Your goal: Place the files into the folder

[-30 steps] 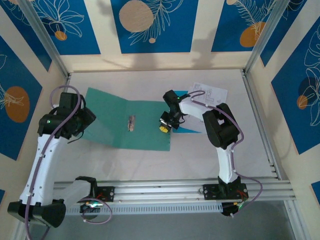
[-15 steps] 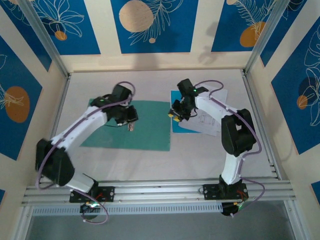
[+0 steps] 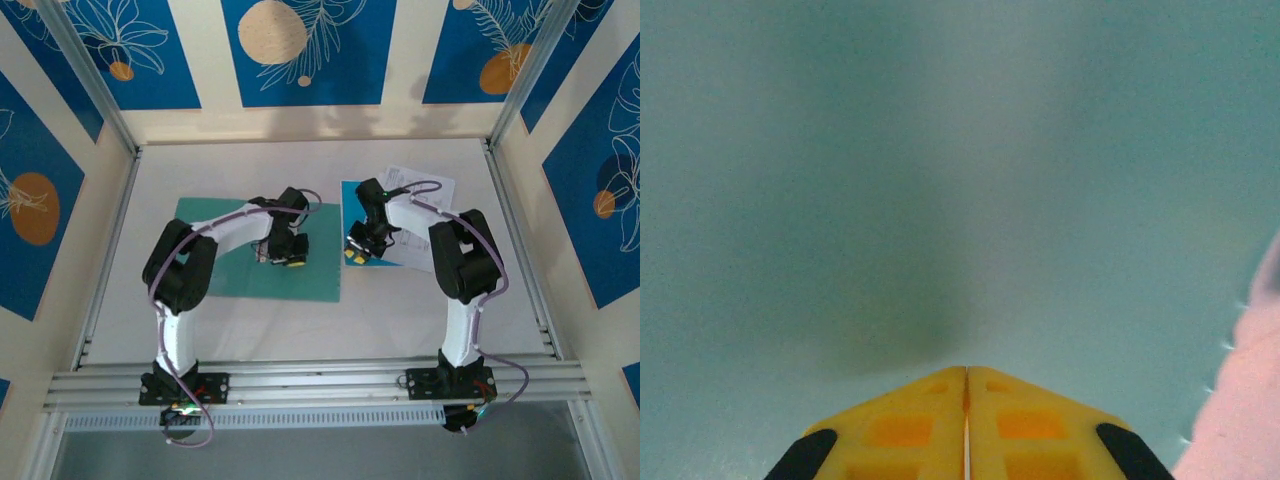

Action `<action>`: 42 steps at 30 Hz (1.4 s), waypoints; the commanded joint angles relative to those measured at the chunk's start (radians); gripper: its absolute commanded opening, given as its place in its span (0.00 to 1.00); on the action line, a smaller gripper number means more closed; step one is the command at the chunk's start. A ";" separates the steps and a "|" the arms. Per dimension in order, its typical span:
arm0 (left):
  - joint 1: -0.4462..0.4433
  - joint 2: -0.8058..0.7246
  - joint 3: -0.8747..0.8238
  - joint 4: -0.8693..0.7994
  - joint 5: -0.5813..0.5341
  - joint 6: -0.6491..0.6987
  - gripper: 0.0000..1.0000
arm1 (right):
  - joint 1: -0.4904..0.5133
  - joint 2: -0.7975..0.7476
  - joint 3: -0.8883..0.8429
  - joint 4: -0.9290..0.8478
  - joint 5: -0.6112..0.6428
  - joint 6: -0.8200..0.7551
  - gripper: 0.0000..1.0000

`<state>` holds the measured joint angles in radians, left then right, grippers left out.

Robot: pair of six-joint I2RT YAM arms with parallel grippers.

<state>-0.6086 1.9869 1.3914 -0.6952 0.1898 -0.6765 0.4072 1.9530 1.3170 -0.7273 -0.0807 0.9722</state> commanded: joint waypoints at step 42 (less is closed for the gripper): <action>0.081 -0.118 0.036 -0.005 -0.067 -0.025 0.33 | -0.023 0.122 0.309 -0.151 0.044 -0.093 0.22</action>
<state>-0.6128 1.9179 1.4971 -0.6849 0.1276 -0.6998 0.3790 2.0083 1.5684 -0.8112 -0.0673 0.8539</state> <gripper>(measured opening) 0.323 0.220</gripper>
